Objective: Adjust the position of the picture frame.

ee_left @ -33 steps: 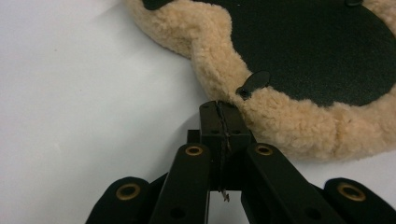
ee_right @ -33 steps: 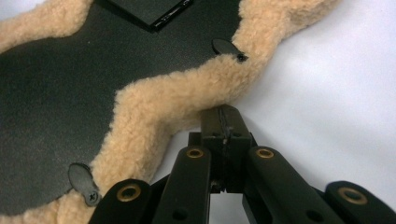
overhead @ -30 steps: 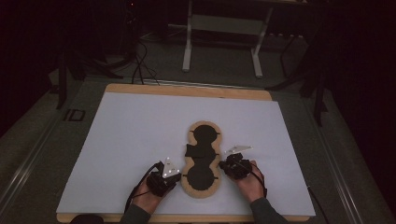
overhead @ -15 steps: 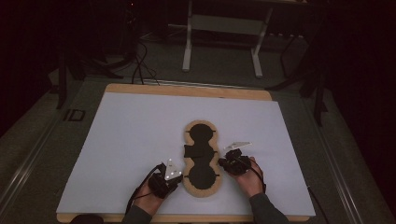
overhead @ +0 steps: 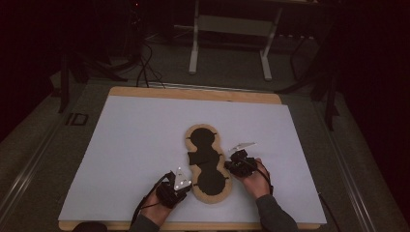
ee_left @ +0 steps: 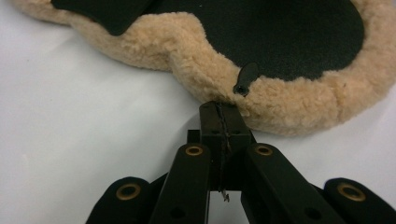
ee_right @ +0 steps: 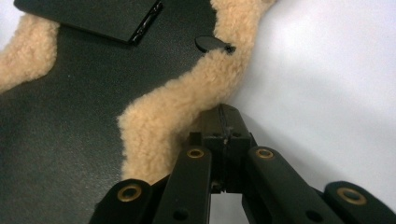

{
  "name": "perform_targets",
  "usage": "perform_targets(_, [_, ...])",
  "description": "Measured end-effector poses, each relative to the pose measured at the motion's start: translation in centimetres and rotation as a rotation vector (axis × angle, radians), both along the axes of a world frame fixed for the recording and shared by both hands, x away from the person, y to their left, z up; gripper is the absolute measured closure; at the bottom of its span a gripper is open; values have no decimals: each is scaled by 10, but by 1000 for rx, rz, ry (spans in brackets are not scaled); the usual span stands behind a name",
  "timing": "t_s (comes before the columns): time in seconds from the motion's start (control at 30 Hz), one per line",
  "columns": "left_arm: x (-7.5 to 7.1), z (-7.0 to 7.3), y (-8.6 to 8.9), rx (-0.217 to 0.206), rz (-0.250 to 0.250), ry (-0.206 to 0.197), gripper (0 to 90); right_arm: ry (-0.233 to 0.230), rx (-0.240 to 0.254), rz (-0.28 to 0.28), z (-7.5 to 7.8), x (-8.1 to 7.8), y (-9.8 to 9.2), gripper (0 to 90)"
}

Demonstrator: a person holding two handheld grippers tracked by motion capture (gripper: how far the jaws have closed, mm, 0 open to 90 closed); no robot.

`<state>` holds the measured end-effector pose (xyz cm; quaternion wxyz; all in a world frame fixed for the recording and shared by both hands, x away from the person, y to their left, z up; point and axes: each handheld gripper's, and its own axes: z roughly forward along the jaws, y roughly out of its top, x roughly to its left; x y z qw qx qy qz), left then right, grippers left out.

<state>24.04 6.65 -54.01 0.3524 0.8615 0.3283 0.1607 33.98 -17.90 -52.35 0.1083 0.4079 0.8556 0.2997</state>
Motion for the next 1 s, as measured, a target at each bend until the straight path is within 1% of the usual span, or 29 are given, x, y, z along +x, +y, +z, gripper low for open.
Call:
perform_targets(0.07, [-1,0,-2,-5,-5,0,900,2,-6,8,1,1,2,900])
perform_targets(0.17, [-3,0,-6,-1,-20,-1,900,7,-3,27,3,3,5,900])
perform_targets(0.2, [-4,0,-7,0,-19,-3,900,7,1,31,4,4,6,900])
perform_targets(0.47, [-5,0,-9,-2,-15,-3,900,13,-23,58,6,9,9,900])
perform_targets(0.57, [-5,-1,-9,-2,-15,-4,900,8,-30,65,6,11,11,900])
perform_targets(0.73, [-6,-1,-10,-2,-22,-8,900,-2,-58,84,8,14,16,900])
perform_targets(0.87, [-8,-1,-12,2,-31,-9,900,-10,-54,80,9,17,23,900])
perform_targets(0.9, [-8,-1,-12,2,-30,-11,900,-22,-62,84,9,17,25,900])
perform_targets(1.0, [-8,-1,-12,-2,-28,-8,900,-34,-99,94,10,18,31,900])
